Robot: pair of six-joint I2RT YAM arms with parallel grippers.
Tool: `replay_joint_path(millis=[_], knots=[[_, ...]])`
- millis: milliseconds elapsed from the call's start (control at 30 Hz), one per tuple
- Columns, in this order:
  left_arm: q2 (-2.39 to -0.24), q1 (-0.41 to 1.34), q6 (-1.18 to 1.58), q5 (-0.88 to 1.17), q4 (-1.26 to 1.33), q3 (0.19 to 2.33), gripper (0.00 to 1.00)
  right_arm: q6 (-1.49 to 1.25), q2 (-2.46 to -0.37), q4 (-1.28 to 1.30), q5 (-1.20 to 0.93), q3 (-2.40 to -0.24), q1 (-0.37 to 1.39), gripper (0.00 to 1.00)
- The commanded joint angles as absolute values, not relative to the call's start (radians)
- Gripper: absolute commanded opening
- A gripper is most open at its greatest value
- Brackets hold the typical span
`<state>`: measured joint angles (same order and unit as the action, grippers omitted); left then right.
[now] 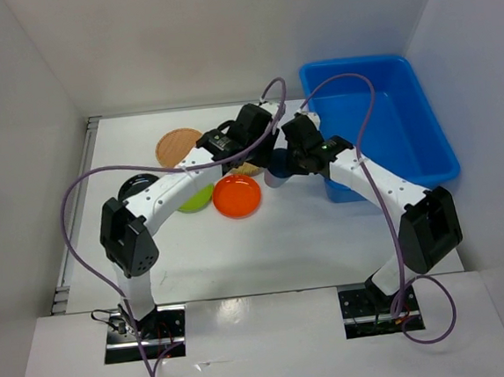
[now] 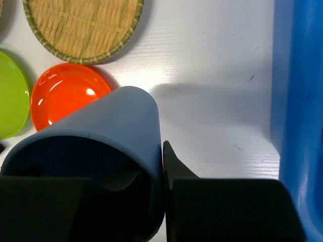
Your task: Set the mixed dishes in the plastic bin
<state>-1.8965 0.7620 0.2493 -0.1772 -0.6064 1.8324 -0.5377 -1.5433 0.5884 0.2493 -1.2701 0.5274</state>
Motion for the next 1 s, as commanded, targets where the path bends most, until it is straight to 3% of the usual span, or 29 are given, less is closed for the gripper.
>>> replay_joint_path(millis=[0, 167, 267, 533, 667, 767, 967], knots=[[-1.780, 0.756, 0.284, -0.179, -0.568, 1.827, 0.39, -0.584, -1.496, 0.560, 0.334, -1.308, 0.518, 0.00], [-1.686, 0.756, 0.293, -0.155, -0.549, 1.818, 0.75, -0.607, -1.463, 0.560, 0.363, -1.284, 0.518, 0.00], [-1.599, 0.756, 0.302, -0.143, -0.512, 1.795, 0.86, -0.607, -1.463, 0.560, 0.373, -1.293, 0.518, 0.00], [-1.315, 0.686, 0.348, -0.339, -0.436, 1.586, 0.97, -0.563, -1.324, 0.629, 0.391, -1.390, 0.437, 0.00], [-1.275, 0.609, 0.380, -0.563, -0.436, 1.439, 0.99, -0.545, -1.195, 0.672, 0.426, -1.404, 0.373, 0.00], [-1.302, 0.498, 0.405, -0.531, -0.446, 1.376, 0.99, -0.526, -1.145, 0.684, 0.400, -1.371, 0.264, 0.00], [-1.302, 0.268, 0.460, -0.281, -0.307, 1.250, 0.99, -0.476, -1.046, 0.672, 0.339, -1.276, 0.036, 0.00]])
